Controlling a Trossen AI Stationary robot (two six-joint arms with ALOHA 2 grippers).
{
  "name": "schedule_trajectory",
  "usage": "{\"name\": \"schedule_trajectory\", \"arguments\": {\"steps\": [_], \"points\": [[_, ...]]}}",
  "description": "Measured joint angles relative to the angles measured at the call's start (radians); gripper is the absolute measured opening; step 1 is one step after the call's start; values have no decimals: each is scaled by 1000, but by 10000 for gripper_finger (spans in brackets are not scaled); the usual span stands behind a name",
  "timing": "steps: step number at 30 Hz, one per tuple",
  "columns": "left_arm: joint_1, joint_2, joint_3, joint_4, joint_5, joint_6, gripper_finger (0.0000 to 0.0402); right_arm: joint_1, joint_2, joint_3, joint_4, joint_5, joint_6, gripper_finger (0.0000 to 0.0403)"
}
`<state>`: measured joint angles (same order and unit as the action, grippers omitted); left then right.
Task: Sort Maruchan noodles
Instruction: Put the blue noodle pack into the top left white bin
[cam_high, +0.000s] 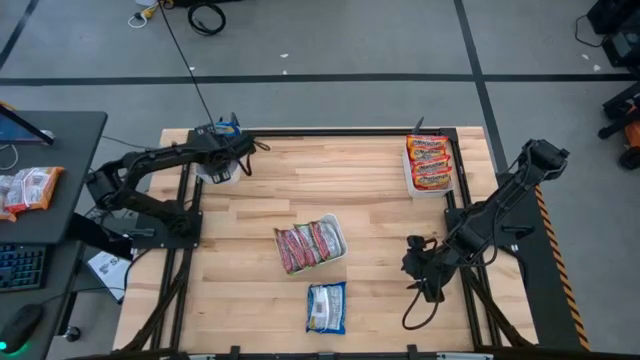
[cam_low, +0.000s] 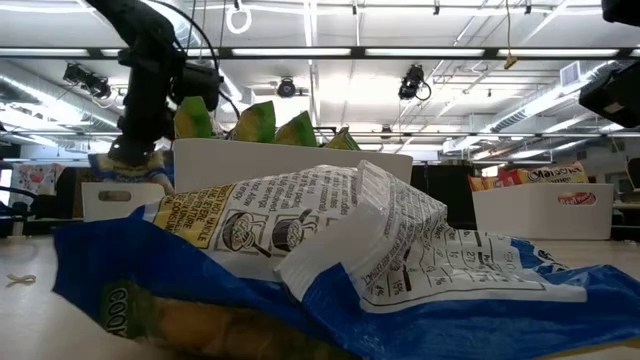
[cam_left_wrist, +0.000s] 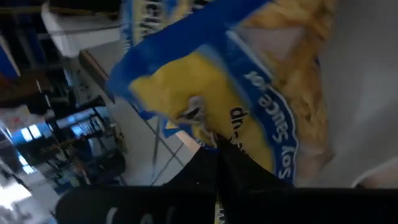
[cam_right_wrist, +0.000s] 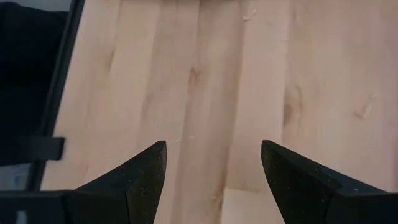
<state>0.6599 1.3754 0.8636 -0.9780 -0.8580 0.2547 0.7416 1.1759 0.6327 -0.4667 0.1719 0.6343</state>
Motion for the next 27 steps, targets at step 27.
{"name": "schedule_trajectory", "arguments": {"steps": [27], "points": [[-26,0,-52,36,-62,91,72,-23,-1,74,-165,108,40,265]]}}
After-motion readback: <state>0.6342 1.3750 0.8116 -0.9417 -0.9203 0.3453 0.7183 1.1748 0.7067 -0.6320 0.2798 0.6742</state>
